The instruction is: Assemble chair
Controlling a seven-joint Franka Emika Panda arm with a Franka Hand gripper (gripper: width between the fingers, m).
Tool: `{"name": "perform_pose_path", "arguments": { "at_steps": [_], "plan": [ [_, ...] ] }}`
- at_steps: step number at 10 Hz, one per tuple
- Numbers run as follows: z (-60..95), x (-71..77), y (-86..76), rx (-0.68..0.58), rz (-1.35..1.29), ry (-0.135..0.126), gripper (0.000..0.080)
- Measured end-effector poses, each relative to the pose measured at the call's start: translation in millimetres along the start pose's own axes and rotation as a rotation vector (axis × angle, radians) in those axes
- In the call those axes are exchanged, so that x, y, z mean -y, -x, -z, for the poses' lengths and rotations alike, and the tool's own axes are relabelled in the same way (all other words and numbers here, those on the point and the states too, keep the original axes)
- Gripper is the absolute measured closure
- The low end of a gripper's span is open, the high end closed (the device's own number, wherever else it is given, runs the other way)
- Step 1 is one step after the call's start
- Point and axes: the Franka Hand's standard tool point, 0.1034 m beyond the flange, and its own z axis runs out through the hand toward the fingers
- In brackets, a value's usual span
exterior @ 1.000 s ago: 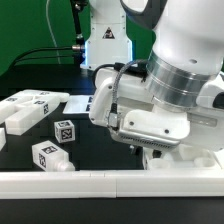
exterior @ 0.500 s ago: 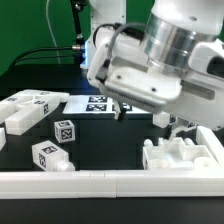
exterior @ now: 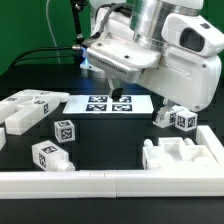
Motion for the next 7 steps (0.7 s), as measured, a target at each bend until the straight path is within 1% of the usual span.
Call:
{"name": "perform_pose_path", "arguments": {
  "at_steps": [1, 2, 3, 4, 5, 6, 7],
  "plan": [
    [-2.8, 1.3, 0.4, -0.003, -0.100, 0.008, 0.0151],
    [-11.0, 7.8, 0.7, -0.013, -0.248, 0.017, 0.0151],
    [-13.0, 12.5, -2.0, -0.019, -0.429, -0.001, 0.0151],
    [-12.2, 12.4, -5.1, -0.019, -0.570, -0.017, 0.0151],
    [-11.0, 10.9, -8.3, -0.019, -0.694, -0.041, 0.0151],
    [-10.6, 8.8, -8.9, -0.025, -0.708, -0.036, 0.0151],
    [-10.8, 8.2, -10.1, -0.029, -0.801, -0.038, 0.0151]
  ]
}}
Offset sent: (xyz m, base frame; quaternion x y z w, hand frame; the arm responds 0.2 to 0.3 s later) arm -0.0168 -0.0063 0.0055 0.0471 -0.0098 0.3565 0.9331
